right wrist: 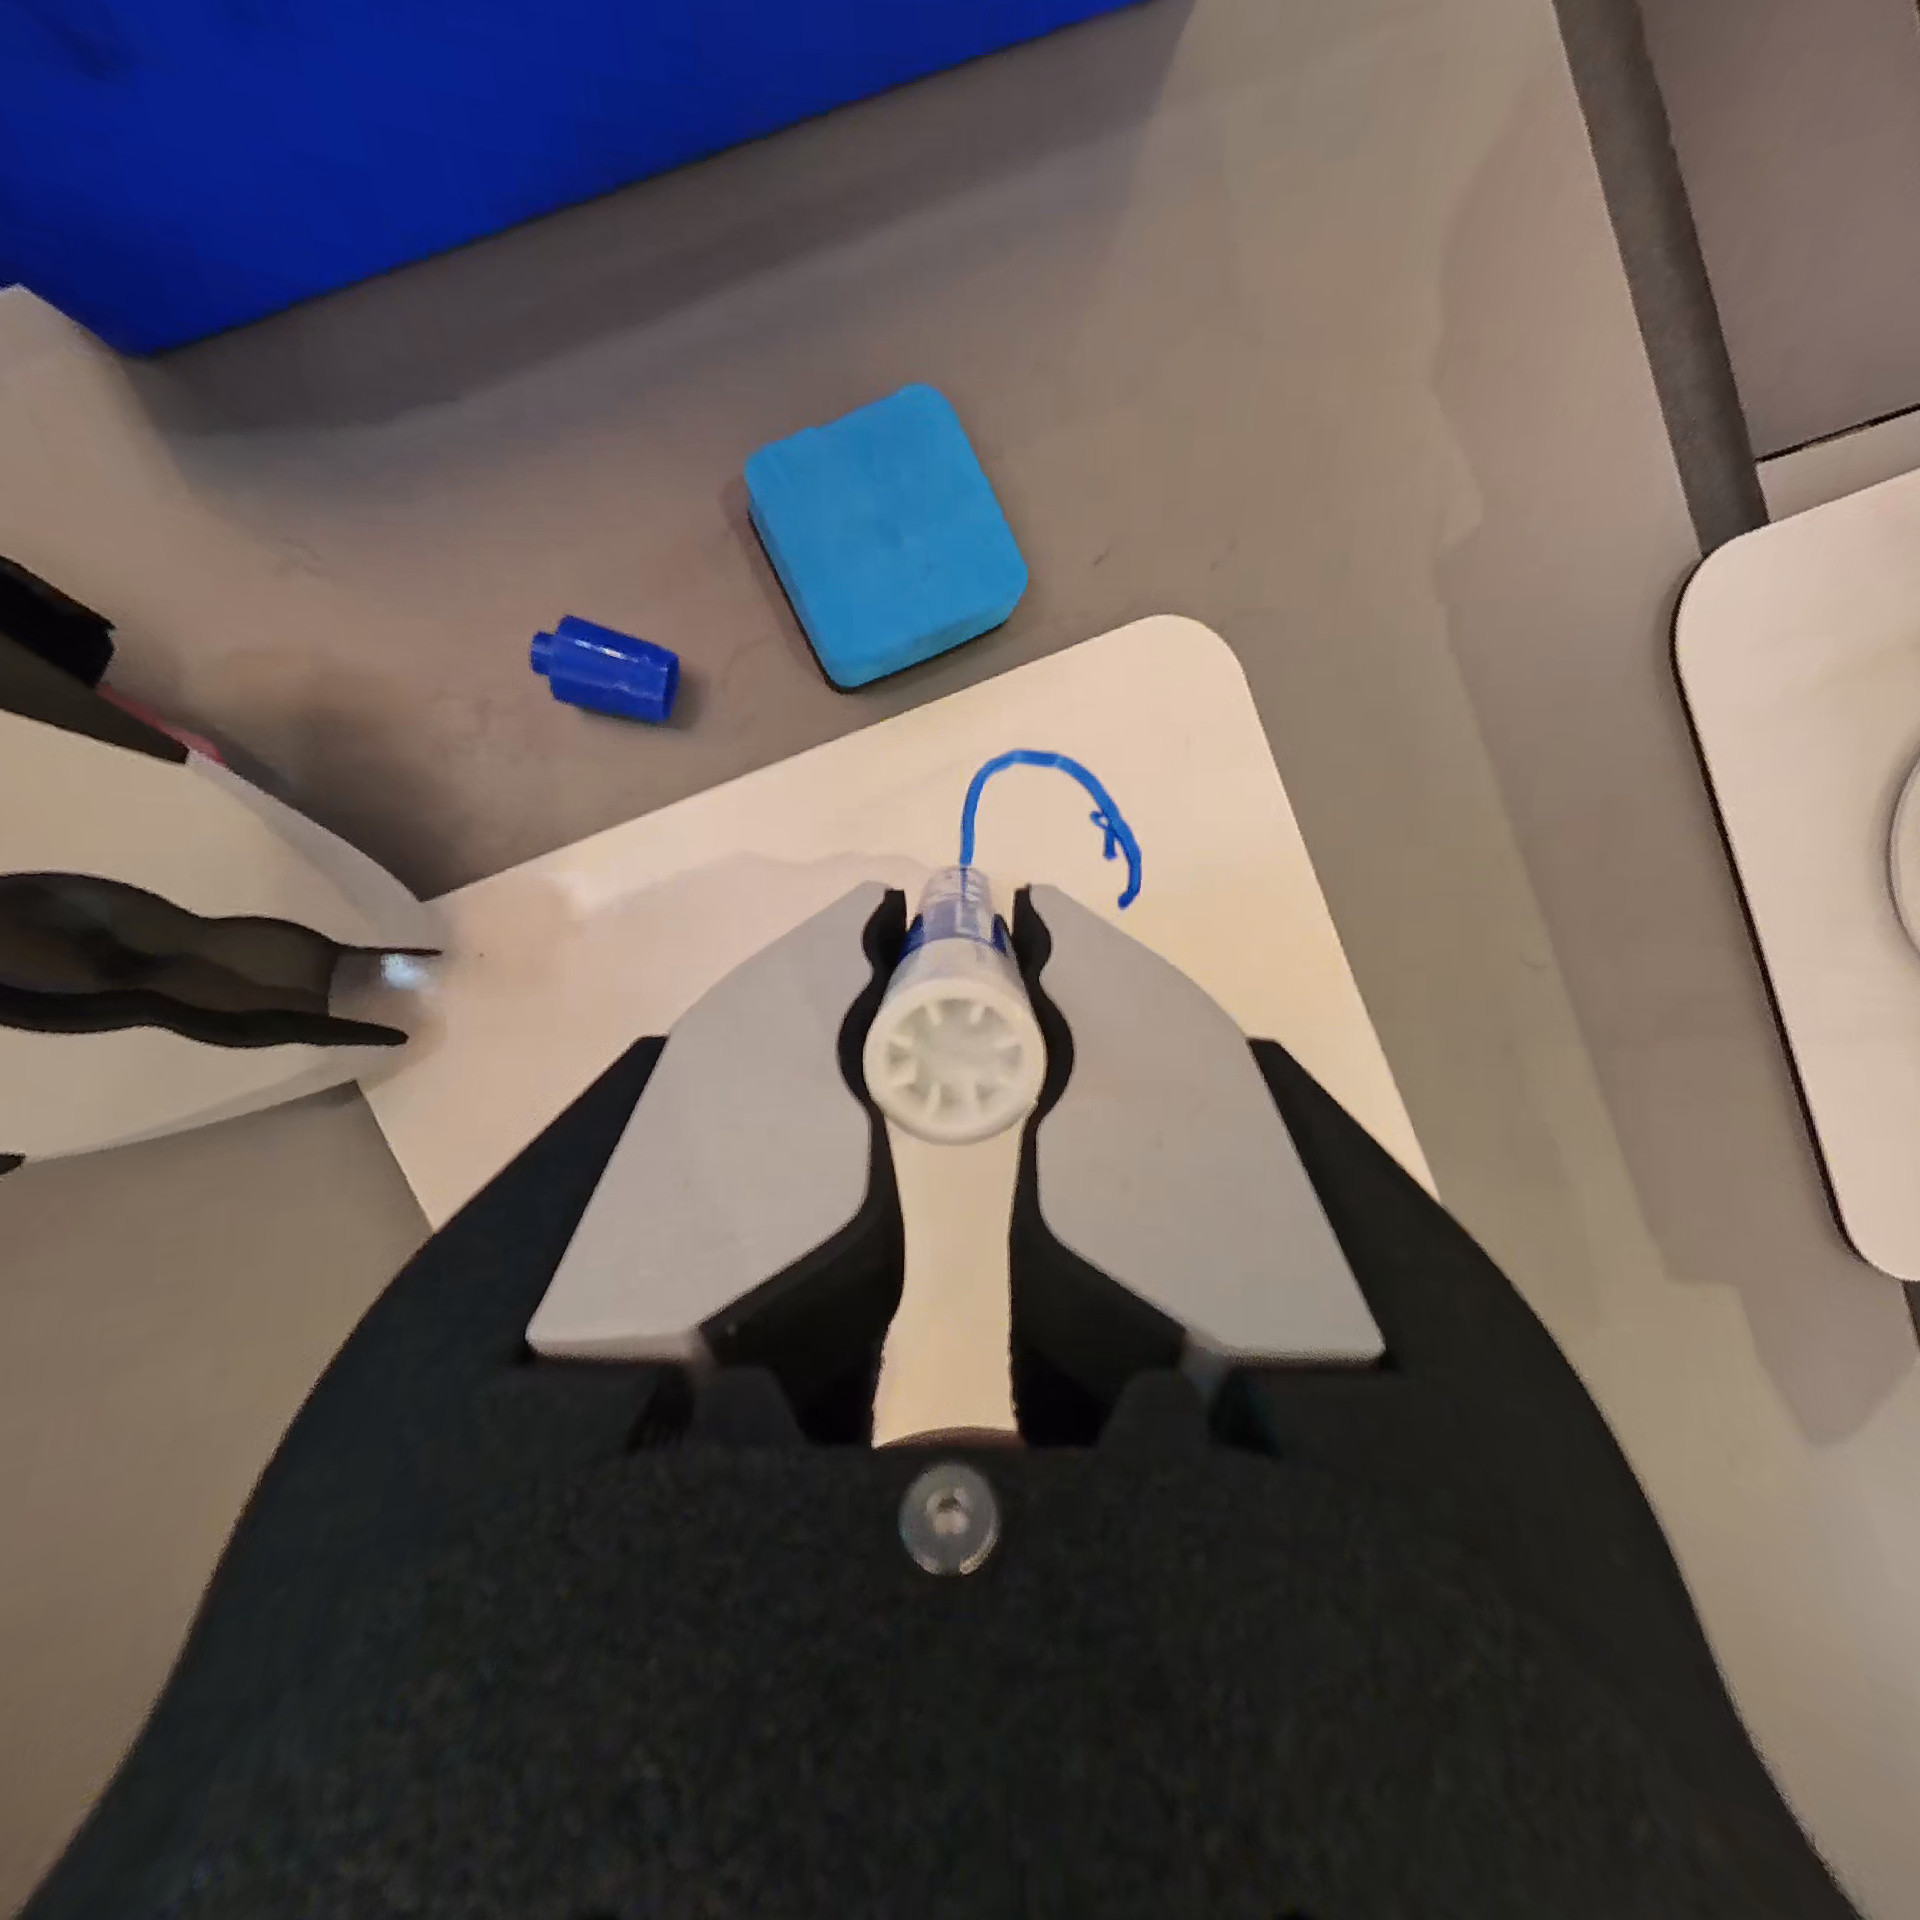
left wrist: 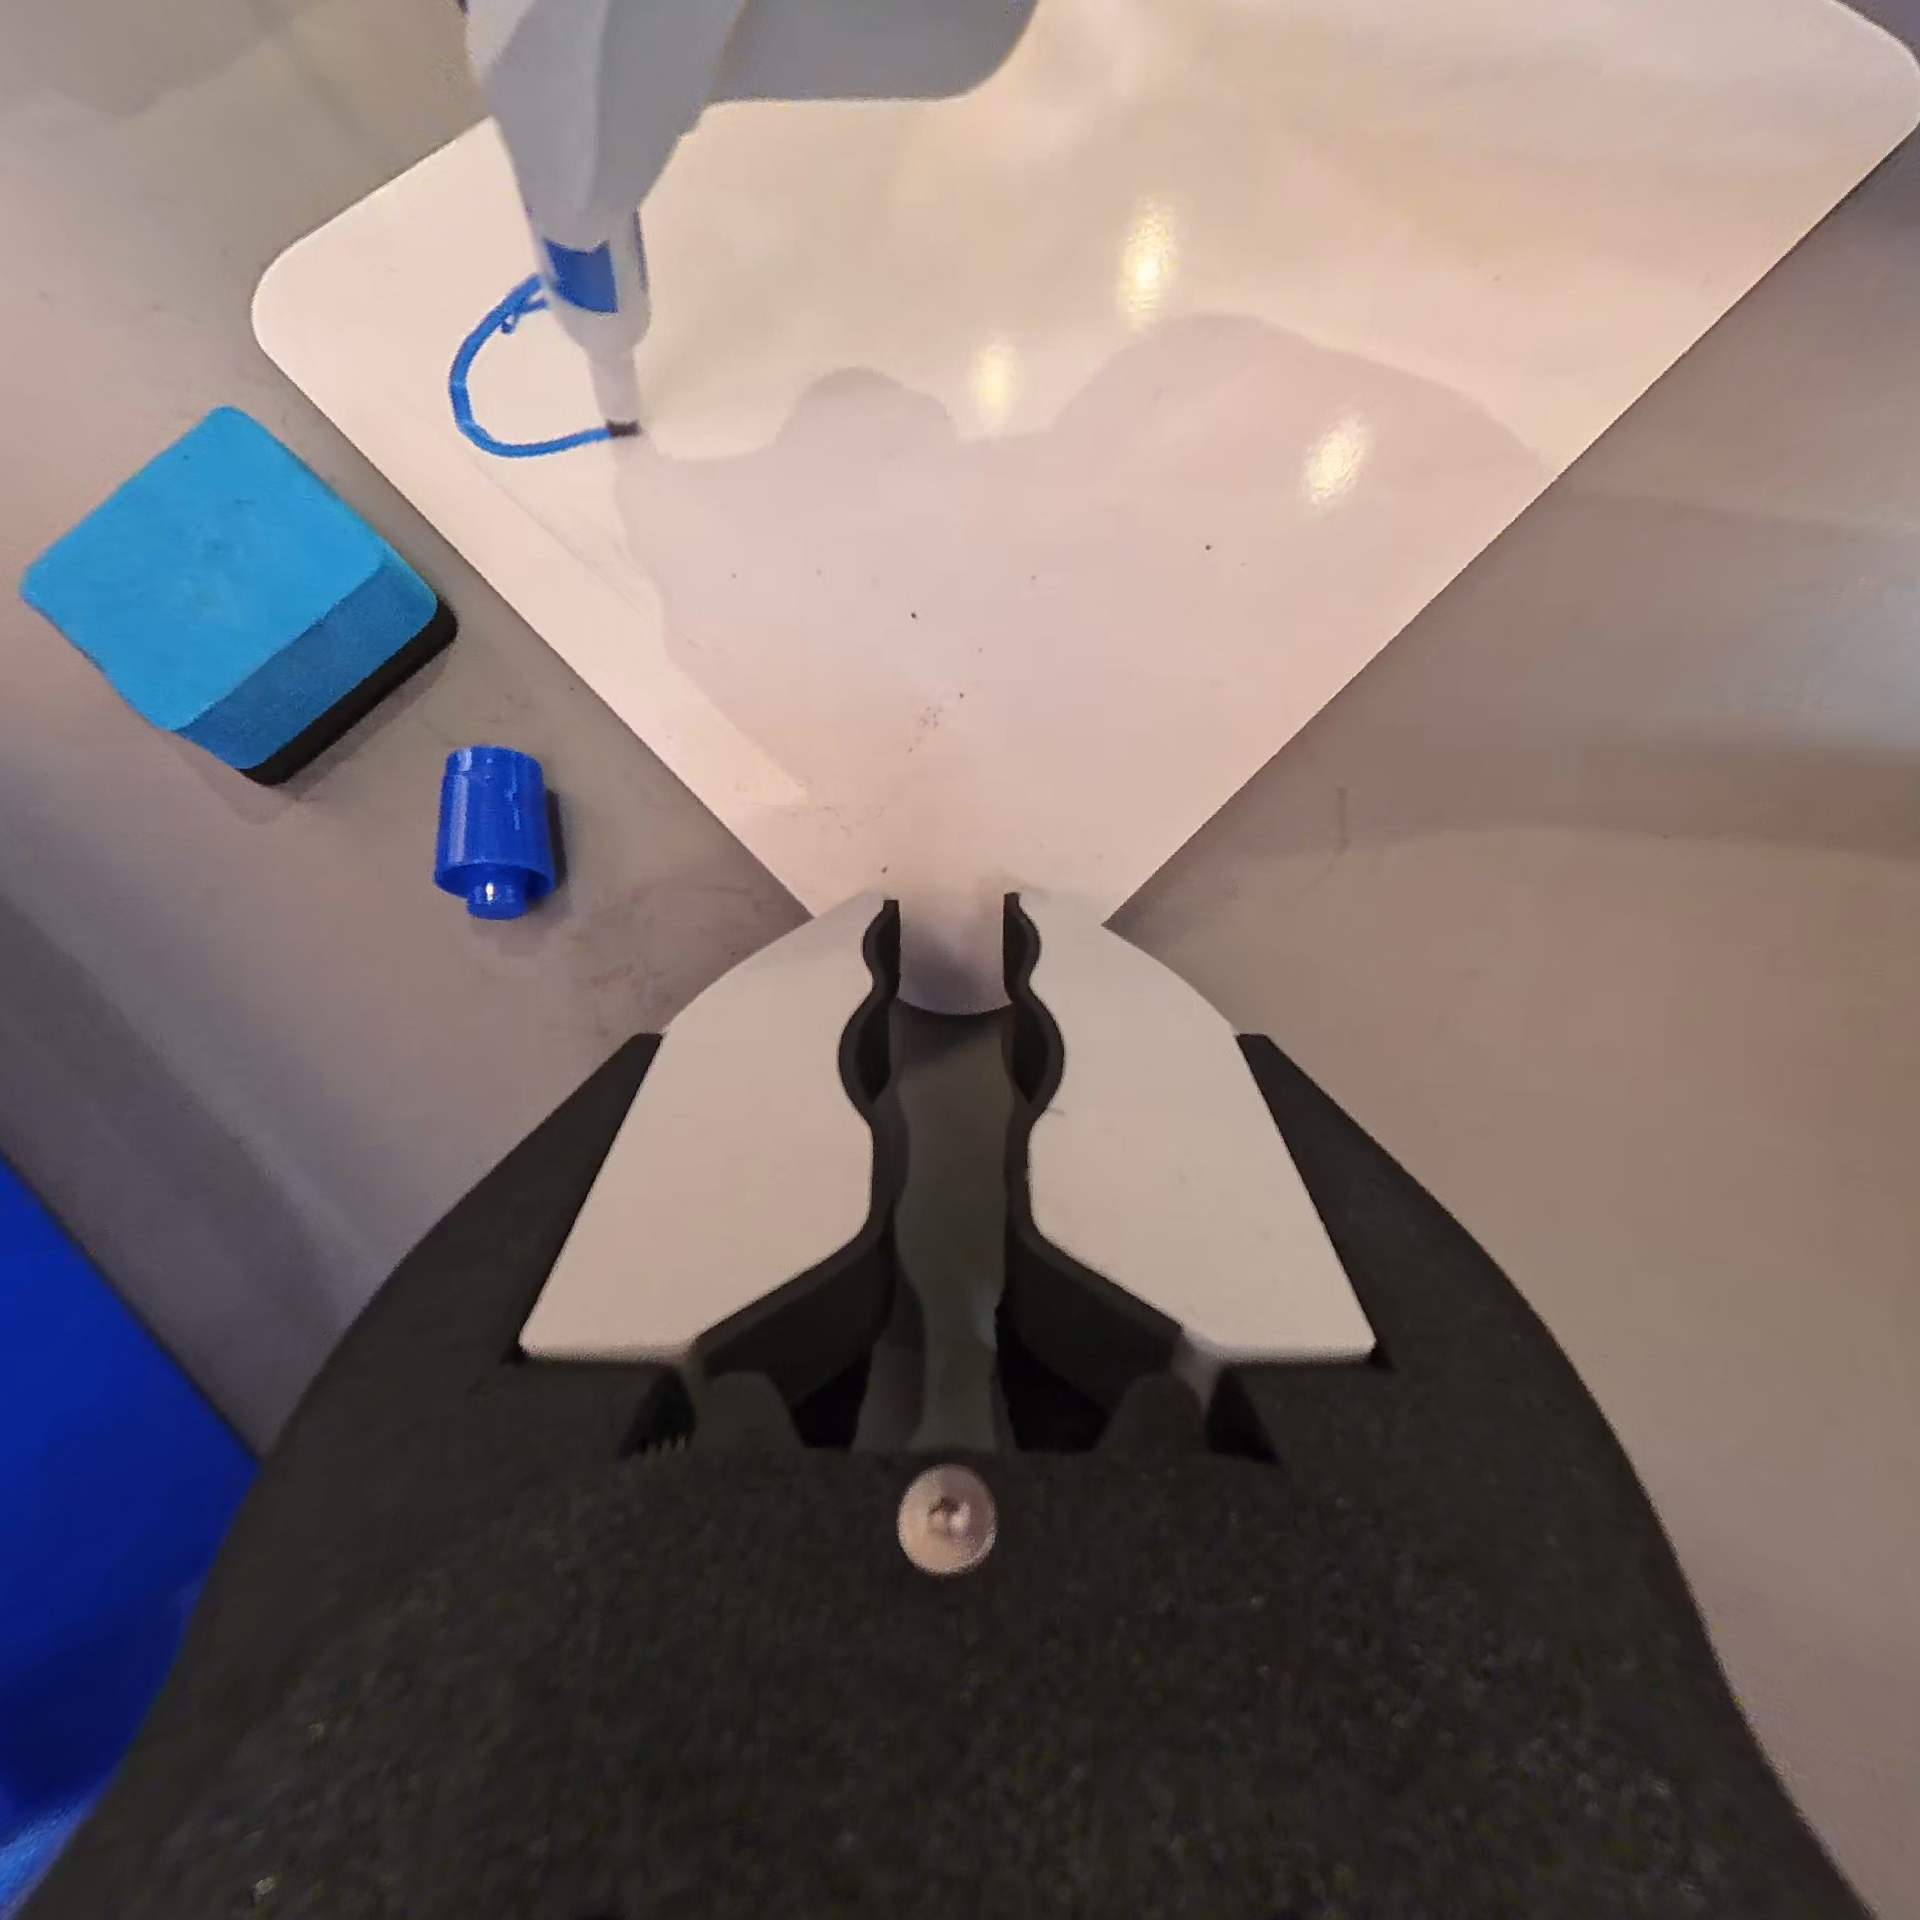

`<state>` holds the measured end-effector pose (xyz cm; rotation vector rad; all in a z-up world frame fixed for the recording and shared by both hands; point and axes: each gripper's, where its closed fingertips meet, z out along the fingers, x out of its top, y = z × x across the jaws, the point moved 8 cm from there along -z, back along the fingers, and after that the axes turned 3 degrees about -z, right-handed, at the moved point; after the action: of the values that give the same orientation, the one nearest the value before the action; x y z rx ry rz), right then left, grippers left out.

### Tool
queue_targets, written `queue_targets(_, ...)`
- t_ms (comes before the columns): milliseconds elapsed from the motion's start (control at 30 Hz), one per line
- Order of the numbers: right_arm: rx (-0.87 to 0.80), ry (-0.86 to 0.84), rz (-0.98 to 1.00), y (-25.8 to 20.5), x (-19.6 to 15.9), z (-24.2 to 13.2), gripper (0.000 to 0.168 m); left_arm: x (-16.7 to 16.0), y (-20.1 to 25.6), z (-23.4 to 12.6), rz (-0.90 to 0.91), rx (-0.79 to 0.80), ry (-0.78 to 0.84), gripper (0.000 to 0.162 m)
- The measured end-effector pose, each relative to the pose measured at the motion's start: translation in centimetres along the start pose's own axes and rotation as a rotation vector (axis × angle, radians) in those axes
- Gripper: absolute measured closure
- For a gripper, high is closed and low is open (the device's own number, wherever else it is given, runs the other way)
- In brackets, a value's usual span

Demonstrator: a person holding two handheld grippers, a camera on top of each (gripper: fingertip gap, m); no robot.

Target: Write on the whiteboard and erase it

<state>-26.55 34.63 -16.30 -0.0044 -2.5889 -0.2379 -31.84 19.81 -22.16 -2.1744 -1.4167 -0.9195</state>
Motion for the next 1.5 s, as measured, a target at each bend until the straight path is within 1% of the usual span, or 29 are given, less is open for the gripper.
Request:
queue_targets(433,-0.022,-0.018,0.031,-1.1,-2.8,-1.9,0.148,-0.1,-0.1,-0.1,-0.002,0.006,-0.004,0.143)
queue_targets(833,-0.02,-0.004,0.029,-3.6,-3.5,-2.8,0.149,-0.1,0.0,-0.2,-0.01,0.009,-0.005,0.143)
queue_targets(1000,-0.008,0.003,0.014,-4.8,-3.0,-2.7,0.148,-0.1,0.0,-0.2,-0.006,0.014,-0.008,0.143)
queue_targets(1200,0.018,0.022,-0.006,-6.1,-1.5,-2.1,0.148,-0.2,0.0,-0.2,-0.004,0.02,-0.009,0.143)
queue_targets(1500,0.034,0.045,-0.025,-6.6,0.5,-1.1,0.148,-0.2,0.0,-0.3,-0.004,0.021,-0.007,0.144)
